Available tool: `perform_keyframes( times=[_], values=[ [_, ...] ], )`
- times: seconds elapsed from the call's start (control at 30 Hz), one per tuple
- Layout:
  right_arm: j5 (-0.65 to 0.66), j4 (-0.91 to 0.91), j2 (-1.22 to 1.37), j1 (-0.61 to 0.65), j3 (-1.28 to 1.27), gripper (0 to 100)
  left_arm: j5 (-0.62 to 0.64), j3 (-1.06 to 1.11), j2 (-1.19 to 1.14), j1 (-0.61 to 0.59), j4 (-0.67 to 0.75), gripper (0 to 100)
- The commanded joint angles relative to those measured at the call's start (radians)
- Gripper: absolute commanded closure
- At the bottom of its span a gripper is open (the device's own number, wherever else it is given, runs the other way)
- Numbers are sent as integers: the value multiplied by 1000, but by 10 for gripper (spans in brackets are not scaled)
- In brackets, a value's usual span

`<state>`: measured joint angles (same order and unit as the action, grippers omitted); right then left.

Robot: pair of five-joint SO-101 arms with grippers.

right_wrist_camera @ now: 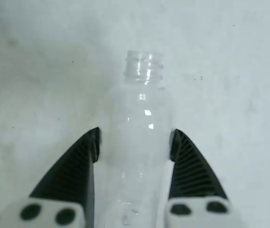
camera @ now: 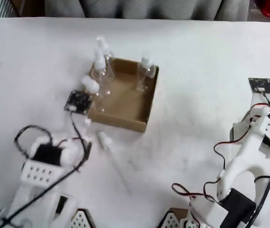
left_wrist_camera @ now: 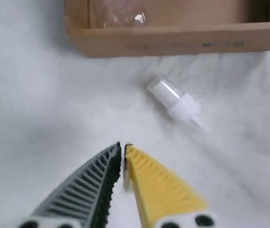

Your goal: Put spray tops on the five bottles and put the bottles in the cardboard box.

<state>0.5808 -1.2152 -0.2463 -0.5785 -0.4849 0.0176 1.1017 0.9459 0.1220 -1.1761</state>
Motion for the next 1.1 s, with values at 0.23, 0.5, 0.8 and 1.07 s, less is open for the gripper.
perform_keyframes(
  times=[0.23,0.5,0.8,1.07],
  values=[
    [0,-4,-35,45,-23,982,250,-118,-323,139,181,771],
    [0,38,-35,76,-61,982,282,-120,-549,139,371,815],
    [2,47,-35,76,-66,982,344,-169,-719,139,396,817],
    [34,47,-35,76,-68,982,344,-170,-722,136,397,897]
  ],
)
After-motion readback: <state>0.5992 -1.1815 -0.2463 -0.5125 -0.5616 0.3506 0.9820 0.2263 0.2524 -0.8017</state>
